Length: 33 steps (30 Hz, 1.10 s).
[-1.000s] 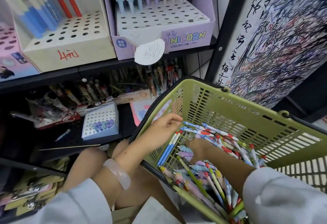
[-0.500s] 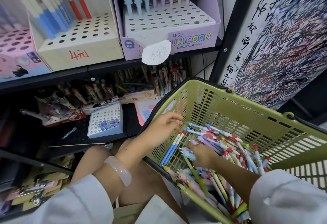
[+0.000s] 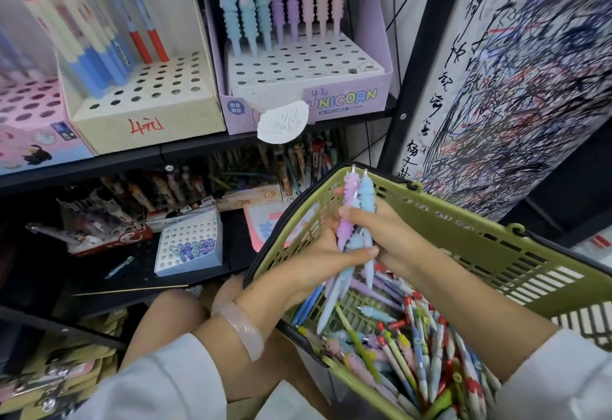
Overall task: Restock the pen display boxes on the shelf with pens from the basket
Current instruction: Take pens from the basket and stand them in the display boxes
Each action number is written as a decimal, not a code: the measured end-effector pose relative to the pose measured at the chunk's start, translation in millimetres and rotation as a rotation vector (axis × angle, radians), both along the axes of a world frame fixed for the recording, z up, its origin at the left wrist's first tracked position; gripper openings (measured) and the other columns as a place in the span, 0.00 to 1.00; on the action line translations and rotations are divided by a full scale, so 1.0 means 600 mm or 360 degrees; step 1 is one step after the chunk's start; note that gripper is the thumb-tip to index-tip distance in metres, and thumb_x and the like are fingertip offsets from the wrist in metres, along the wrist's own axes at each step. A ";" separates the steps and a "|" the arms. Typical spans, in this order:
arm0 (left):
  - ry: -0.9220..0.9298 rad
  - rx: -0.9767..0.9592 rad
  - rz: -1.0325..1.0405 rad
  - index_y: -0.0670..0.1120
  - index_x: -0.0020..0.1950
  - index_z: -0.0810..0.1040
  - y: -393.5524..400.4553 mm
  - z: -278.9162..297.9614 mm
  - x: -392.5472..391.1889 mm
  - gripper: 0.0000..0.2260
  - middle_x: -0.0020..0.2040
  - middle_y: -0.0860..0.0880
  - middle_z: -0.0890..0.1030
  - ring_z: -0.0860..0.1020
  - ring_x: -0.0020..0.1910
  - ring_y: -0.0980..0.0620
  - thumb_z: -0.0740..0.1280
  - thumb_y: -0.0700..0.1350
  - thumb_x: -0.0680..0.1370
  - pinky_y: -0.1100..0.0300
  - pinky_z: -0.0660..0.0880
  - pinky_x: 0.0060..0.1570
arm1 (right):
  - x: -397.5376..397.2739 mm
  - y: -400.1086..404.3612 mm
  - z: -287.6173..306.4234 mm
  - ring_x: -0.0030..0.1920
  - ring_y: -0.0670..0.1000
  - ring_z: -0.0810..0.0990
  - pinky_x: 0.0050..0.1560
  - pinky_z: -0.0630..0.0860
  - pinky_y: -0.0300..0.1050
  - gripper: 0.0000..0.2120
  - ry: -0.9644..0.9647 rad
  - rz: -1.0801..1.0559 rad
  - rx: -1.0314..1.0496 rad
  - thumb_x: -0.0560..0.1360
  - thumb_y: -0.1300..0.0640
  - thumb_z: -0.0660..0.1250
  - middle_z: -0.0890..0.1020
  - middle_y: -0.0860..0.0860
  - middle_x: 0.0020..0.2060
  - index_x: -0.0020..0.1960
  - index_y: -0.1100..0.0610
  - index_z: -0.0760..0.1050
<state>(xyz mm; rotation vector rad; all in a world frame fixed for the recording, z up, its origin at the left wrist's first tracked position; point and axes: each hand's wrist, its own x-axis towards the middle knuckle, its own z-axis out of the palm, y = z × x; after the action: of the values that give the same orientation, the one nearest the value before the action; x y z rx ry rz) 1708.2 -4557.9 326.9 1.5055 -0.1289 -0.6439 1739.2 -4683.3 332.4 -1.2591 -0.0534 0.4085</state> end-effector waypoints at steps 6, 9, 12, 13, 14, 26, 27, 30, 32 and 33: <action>-0.0071 -0.0107 0.0151 0.44 0.59 0.73 0.018 0.042 -0.005 0.10 0.32 0.51 0.79 0.73 0.27 0.56 0.65 0.37 0.77 0.62 0.73 0.29 | -0.010 0.029 0.061 0.40 0.47 0.78 0.45 0.77 0.42 0.06 -0.0382 -0.0031 -0.0461 0.74 0.61 0.68 0.80 0.51 0.40 0.51 0.56 0.74; -0.0255 -0.0028 0.0239 0.43 0.50 0.74 0.032 0.062 -0.007 0.03 0.29 0.53 0.78 0.70 0.23 0.58 0.64 0.37 0.78 0.65 0.69 0.25 | -0.009 0.042 0.090 0.37 0.43 0.79 0.43 0.77 0.40 0.07 -0.0476 -0.0060 -0.0545 0.74 0.59 0.68 0.80 0.47 0.38 0.50 0.53 0.73; -0.0374 -0.0010 0.0266 0.45 0.42 0.73 0.046 0.084 -0.007 0.07 0.28 0.54 0.77 0.69 0.23 0.58 0.63 0.36 0.78 0.67 0.68 0.25 | -0.006 0.053 0.111 0.43 0.40 0.79 0.50 0.78 0.38 0.17 -0.0591 -0.0086 -0.0522 0.74 0.59 0.68 0.79 0.48 0.47 0.60 0.51 0.68; -0.0419 0.0008 0.0265 0.46 0.41 0.73 0.051 0.091 -0.007 0.08 0.27 0.54 0.77 0.69 0.23 0.58 0.62 0.36 0.78 0.67 0.68 0.26 | -0.006 0.057 0.119 0.46 0.39 0.79 0.51 0.77 0.35 0.18 -0.0663 -0.0110 -0.0470 0.75 0.59 0.67 0.78 0.48 0.50 0.62 0.51 0.66; -0.0464 0.0031 0.0267 0.46 0.39 0.73 0.057 0.097 -0.006 0.09 0.26 0.54 0.77 0.69 0.23 0.58 0.63 0.36 0.78 0.66 0.69 0.27 | -0.004 0.061 0.128 0.47 0.37 0.78 0.51 0.75 0.32 0.17 -0.0737 -0.0148 -0.0408 0.76 0.59 0.65 0.77 0.46 0.51 0.62 0.51 0.66; -0.0596 -0.0067 0.0575 0.45 0.40 0.76 0.124 0.173 0.022 0.06 0.30 0.47 0.77 0.70 0.24 0.55 0.66 0.42 0.78 0.65 0.69 0.27 | 0.057 0.110 0.236 0.36 0.35 0.77 0.40 0.75 0.31 0.06 -0.1078 -0.0281 -0.0576 0.77 0.57 0.65 0.80 0.44 0.39 0.45 0.46 0.75; -0.0609 -0.0046 0.0596 0.45 0.41 0.77 0.127 0.181 0.027 0.06 0.31 0.45 0.77 0.70 0.24 0.55 0.66 0.42 0.77 0.65 0.70 0.27 | 0.060 0.116 0.245 0.36 0.35 0.76 0.39 0.74 0.30 0.07 -0.1112 -0.0251 -0.0594 0.77 0.57 0.65 0.79 0.44 0.39 0.45 0.45 0.74; -0.0611 -0.0010 0.0632 0.46 0.41 0.78 0.142 0.206 0.044 0.06 0.33 0.45 0.79 0.71 0.25 0.56 0.67 0.46 0.77 0.65 0.71 0.27 | 0.080 0.130 0.271 0.35 0.35 0.76 0.38 0.73 0.30 0.08 -0.1166 -0.0228 -0.0585 0.76 0.58 0.66 0.79 0.42 0.37 0.44 0.44 0.74; -0.0626 -0.0062 0.0652 0.47 0.40 0.78 0.155 0.224 0.056 0.06 0.31 0.50 0.80 0.70 0.25 0.56 0.67 0.47 0.77 0.66 0.70 0.26 | 0.104 0.133 0.294 0.34 0.36 0.77 0.37 0.74 0.31 0.04 -0.1109 -0.0324 -0.0491 0.77 0.57 0.64 0.80 0.42 0.37 0.48 0.49 0.75; -0.0652 -0.0067 0.0676 0.48 0.41 0.78 0.163 0.232 0.061 0.06 0.32 0.50 0.80 0.70 0.25 0.56 0.67 0.47 0.77 0.66 0.70 0.26 | 0.121 0.131 0.304 0.33 0.36 0.77 0.37 0.74 0.32 0.03 -0.1062 -0.0409 -0.0444 0.78 0.56 0.63 0.80 0.43 0.38 0.51 0.52 0.75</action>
<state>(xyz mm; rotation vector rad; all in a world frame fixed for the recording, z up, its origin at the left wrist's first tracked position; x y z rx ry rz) 1745.1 -4460.1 466.2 1.5457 -0.1282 0.0103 1811.9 -4604.5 514.9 -1.6112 -0.4075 -0.2483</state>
